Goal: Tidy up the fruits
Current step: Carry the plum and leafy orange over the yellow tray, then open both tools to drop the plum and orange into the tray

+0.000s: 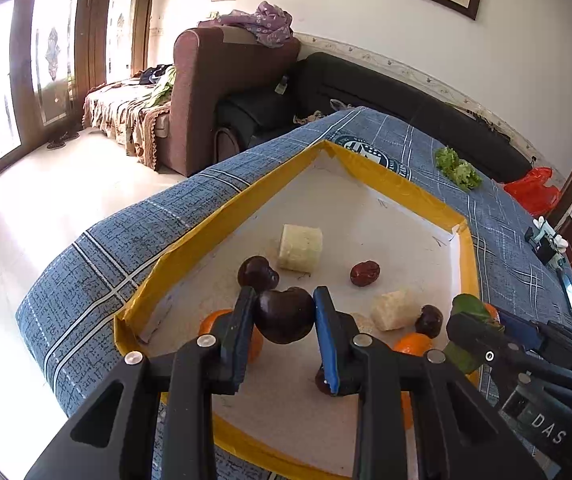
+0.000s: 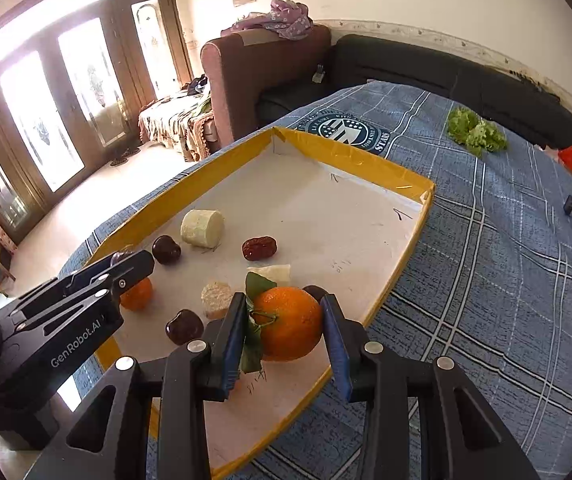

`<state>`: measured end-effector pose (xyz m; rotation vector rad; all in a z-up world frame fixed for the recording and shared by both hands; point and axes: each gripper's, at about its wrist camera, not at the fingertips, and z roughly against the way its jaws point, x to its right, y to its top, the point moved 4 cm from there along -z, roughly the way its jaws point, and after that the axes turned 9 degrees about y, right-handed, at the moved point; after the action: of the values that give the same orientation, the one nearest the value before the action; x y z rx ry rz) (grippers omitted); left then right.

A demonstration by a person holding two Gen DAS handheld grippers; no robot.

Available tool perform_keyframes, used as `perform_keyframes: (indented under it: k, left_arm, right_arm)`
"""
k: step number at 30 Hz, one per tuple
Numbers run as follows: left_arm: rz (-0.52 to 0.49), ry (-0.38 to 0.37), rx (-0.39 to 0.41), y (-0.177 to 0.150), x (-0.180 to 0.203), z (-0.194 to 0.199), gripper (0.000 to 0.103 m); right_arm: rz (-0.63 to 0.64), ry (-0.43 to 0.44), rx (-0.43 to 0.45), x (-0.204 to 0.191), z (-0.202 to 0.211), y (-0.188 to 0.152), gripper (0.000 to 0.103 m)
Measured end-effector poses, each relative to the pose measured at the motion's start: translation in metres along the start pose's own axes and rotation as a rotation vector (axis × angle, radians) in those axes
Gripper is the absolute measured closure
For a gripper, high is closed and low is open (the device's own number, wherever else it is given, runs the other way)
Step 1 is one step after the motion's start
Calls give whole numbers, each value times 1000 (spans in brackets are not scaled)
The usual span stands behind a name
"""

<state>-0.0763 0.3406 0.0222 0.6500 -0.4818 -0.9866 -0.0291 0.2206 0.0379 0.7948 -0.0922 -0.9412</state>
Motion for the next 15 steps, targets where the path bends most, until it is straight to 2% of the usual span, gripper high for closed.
perform_keyframes:
  k: [7,15]
  left_arm:
    - [4,-8,-22,0,-2,-11,74]
    - [5,-47,-35,-1,5,-16,74]
  right_arm:
    - [-19,38,-22,5,-18,10,61]
    - [-34,118,-78,-1,-53,26,61]
